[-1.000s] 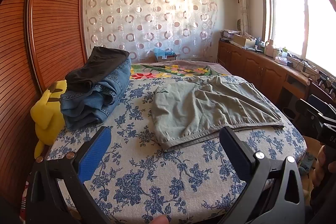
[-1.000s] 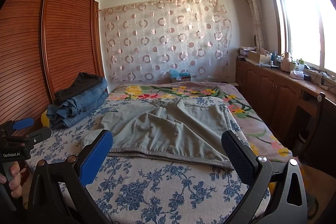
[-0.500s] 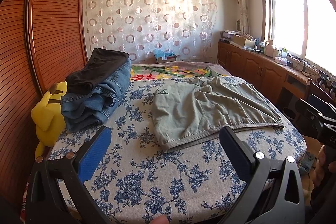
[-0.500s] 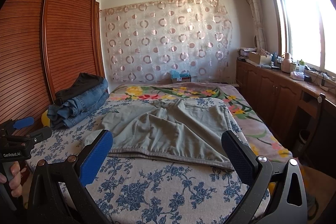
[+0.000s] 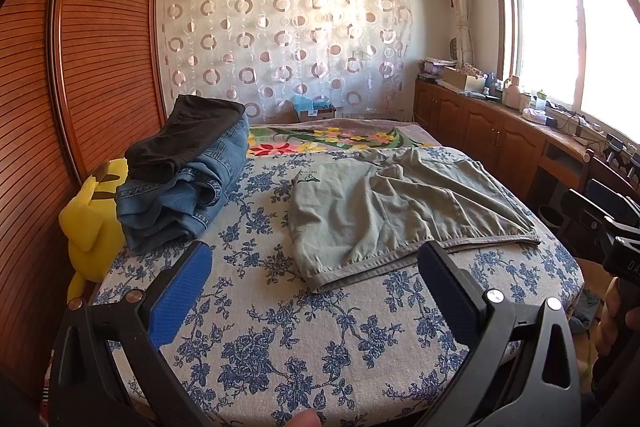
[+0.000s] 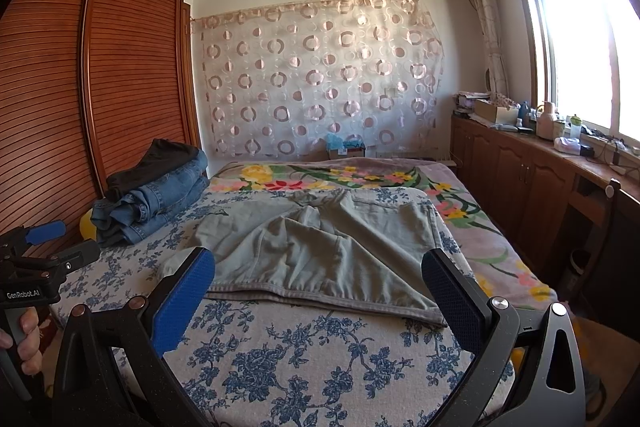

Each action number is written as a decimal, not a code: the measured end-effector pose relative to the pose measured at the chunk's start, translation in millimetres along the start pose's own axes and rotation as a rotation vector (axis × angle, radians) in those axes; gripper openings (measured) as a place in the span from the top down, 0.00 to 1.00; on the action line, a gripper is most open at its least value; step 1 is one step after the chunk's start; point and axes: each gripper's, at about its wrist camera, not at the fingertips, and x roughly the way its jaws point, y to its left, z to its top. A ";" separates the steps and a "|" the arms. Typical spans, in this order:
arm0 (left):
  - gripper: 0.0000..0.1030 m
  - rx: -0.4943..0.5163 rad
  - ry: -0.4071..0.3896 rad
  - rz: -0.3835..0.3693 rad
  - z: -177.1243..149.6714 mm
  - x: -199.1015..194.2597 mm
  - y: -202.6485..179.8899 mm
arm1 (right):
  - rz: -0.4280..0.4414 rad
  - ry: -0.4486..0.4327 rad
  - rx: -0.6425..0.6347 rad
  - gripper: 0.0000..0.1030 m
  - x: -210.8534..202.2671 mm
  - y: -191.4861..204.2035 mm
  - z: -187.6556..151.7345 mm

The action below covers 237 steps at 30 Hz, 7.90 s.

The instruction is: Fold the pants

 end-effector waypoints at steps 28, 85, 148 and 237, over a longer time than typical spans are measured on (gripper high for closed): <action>0.00 0.010 0.010 0.005 6.0 1.5 0.5 | -0.002 0.012 0.001 0.00 3.6 0.1 -2.3; 0.63 0.100 0.309 -0.118 -39.6 133.1 17.5 | -0.101 0.347 -0.035 0.58 15.3 -96.2 1.3; 0.77 0.041 0.233 -0.274 -45.8 52.9 9.3 | 0.002 0.428 -0.047 0.91 -52.4 -111.1 24.3; 0.36 -0.058 0.227 -0.076 -49.5 73.2 72.9 | 0.568 0.389 -0.203 0.75 103.6 84.5 36.4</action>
